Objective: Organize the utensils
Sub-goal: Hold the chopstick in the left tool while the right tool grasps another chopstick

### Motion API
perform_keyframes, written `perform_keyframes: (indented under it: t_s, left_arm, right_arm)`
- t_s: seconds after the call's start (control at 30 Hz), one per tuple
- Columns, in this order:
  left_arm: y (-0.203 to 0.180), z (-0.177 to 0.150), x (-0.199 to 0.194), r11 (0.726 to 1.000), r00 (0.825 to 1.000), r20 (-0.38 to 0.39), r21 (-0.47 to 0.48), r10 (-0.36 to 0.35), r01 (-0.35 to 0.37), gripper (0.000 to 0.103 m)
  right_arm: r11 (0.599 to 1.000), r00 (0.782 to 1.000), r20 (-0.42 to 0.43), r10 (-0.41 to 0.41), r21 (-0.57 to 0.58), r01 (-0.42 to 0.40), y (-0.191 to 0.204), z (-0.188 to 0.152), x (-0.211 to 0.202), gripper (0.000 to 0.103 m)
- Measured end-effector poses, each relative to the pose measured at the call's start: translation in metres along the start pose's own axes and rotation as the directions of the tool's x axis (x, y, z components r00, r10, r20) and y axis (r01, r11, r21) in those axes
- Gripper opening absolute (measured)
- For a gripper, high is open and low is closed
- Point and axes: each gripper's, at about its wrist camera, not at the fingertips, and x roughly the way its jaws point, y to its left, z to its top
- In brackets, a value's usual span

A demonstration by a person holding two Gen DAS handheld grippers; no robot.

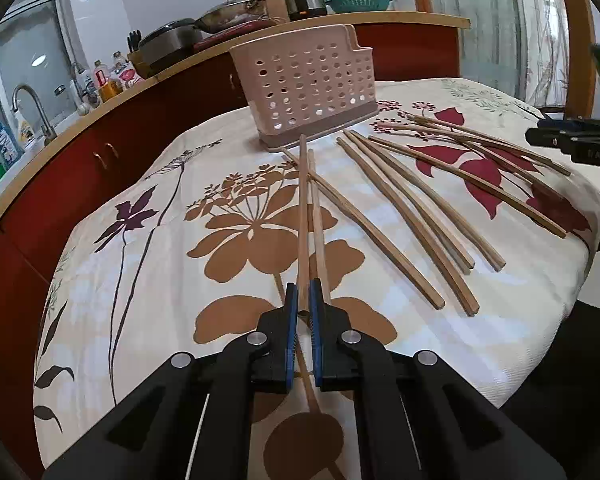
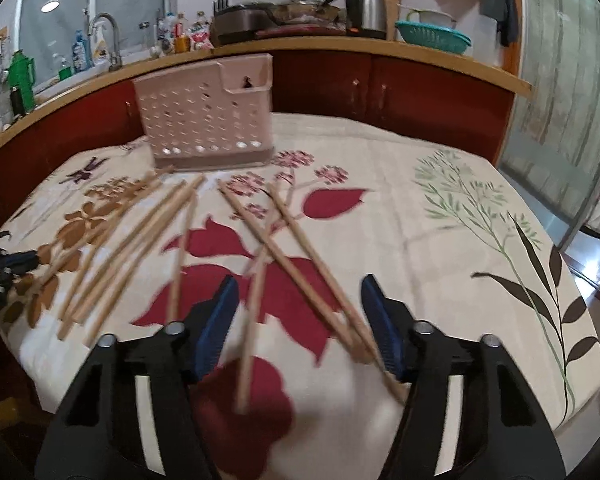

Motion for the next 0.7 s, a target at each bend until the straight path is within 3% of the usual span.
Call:
perform_keyframes:
  t_s: [0.1,0.3,0.7]
  left_arm:
    - [0.001,-0.001,0.001,1.0,1.0,-0.007,-0.012,0.003,-0.003,0.007]
    - [0.001,-0.003,0.003,0.999,1.0,-0.011,-0.04,-0.003,0.002,0.007]
    - [0.001,-0.004,0.004,0.999,1.0,-0.013,-0.053,0.009,-0.01,0.007]
  right_arm:
    - [1.0,1.0,-0.022,0.013,0.012,-0.012,-0.009,-0.005,0.007,0.042]
    - [0.999,0.998,-0.055,0.04,0.003,-0.04,-0.011,-0.014,0.015,0.033]
    - [0.998,0.995,-0.081,0.053,-0.016,-0.054,-0.008,-0.023,0.016,0.031]
